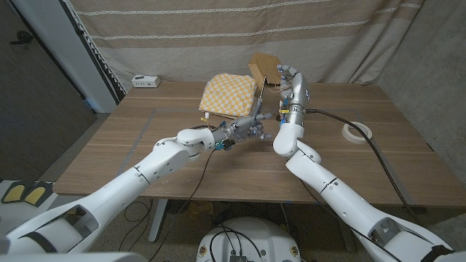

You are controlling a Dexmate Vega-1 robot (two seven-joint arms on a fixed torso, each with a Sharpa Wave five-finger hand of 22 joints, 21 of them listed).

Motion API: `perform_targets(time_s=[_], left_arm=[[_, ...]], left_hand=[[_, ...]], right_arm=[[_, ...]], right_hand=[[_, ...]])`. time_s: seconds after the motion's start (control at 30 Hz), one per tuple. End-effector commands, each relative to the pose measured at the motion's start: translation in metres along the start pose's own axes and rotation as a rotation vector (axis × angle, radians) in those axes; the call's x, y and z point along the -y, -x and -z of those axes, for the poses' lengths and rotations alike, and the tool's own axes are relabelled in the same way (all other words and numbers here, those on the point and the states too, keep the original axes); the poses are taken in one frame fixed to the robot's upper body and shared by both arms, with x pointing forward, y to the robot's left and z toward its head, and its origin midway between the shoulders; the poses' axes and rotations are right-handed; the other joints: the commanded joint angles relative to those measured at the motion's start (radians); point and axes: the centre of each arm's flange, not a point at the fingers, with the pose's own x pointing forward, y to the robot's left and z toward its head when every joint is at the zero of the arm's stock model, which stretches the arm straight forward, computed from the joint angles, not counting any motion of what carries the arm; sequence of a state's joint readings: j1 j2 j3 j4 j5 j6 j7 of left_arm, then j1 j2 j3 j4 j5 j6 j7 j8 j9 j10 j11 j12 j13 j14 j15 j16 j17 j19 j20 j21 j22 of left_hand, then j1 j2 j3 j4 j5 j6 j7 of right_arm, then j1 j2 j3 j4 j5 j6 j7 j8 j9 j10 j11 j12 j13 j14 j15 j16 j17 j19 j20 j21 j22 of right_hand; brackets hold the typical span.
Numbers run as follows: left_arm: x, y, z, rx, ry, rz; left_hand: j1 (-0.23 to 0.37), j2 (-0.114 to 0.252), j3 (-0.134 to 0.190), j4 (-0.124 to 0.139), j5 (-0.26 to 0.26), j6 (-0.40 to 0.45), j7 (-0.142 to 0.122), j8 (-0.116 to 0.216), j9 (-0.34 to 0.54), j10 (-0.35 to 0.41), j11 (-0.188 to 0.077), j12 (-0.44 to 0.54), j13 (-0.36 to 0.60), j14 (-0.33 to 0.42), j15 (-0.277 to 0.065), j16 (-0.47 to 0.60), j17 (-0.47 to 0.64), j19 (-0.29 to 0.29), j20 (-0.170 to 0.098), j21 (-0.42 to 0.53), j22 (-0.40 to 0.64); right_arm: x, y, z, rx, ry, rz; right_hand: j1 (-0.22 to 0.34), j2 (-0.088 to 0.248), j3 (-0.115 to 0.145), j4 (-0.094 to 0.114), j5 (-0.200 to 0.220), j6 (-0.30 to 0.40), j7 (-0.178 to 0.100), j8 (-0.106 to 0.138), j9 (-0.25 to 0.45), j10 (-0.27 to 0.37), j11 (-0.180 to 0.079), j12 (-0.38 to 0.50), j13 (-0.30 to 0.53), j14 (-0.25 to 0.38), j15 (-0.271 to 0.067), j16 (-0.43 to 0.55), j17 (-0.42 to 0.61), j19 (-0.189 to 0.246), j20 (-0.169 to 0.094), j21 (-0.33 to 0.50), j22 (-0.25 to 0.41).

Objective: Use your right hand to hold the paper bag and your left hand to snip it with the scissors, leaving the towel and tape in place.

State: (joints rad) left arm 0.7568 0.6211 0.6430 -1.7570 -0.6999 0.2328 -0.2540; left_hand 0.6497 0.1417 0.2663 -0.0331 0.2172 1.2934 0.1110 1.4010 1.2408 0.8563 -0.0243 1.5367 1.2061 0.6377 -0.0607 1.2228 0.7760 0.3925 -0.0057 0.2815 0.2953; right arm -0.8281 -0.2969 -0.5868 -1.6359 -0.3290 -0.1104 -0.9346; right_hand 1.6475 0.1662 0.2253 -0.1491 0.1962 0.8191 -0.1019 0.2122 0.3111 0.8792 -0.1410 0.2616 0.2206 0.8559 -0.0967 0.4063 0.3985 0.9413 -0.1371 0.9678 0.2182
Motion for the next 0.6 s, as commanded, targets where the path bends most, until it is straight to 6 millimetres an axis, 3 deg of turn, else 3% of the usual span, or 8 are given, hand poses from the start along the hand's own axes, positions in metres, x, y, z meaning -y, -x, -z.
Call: perform_targets(time_s=[0.03,0.6], left_arm=[[-0.0088,0.0068,0.0082,0.027,0.022,0.011],[-0.0178,-0.0011,0.0159,0.059,0.11,0.067]], left_hand=[[0.05,0.043,0.073,0.059,-0.011,0.015,0.013,0.177,0.001,0.004,-0.013,0.001,0.006,0.007,-0.091,-0.007,0.004,0.002,-0.006,0.01,0.005],[0.033,0.023,0.105,0.059,-0.035,0.018,0.013,0.177,0.001,0.01,-0.024,-0.007,-0.004,0.014,-0.095,-0.024,0.007,-0.002,-0.007,0.017,0.011]], right_arm=[[-0.007,0.0017,-0.004,-0.023,0.019,0.006],[-0.0109,-0.0058,0.0022,-0.035,0.072,0.018]], right_hand=[[0.014,0.0,0.007,-0.001,0.001,0.012,0.0,0.001,0.001,0.013,0.004,0.0,0.005,0.021,-0.127,0.004,0.002,-0.002,-0.097,0.009,0.002],[0.015,-0.003,0.009,-0.003,-0.002,0.015,0.0,0.001,0.0,0.013,-0.003,-0.002,0.005,0.025,-0.128,0.004,-0.003,-0.004,-0.097,0.018,0.0]])
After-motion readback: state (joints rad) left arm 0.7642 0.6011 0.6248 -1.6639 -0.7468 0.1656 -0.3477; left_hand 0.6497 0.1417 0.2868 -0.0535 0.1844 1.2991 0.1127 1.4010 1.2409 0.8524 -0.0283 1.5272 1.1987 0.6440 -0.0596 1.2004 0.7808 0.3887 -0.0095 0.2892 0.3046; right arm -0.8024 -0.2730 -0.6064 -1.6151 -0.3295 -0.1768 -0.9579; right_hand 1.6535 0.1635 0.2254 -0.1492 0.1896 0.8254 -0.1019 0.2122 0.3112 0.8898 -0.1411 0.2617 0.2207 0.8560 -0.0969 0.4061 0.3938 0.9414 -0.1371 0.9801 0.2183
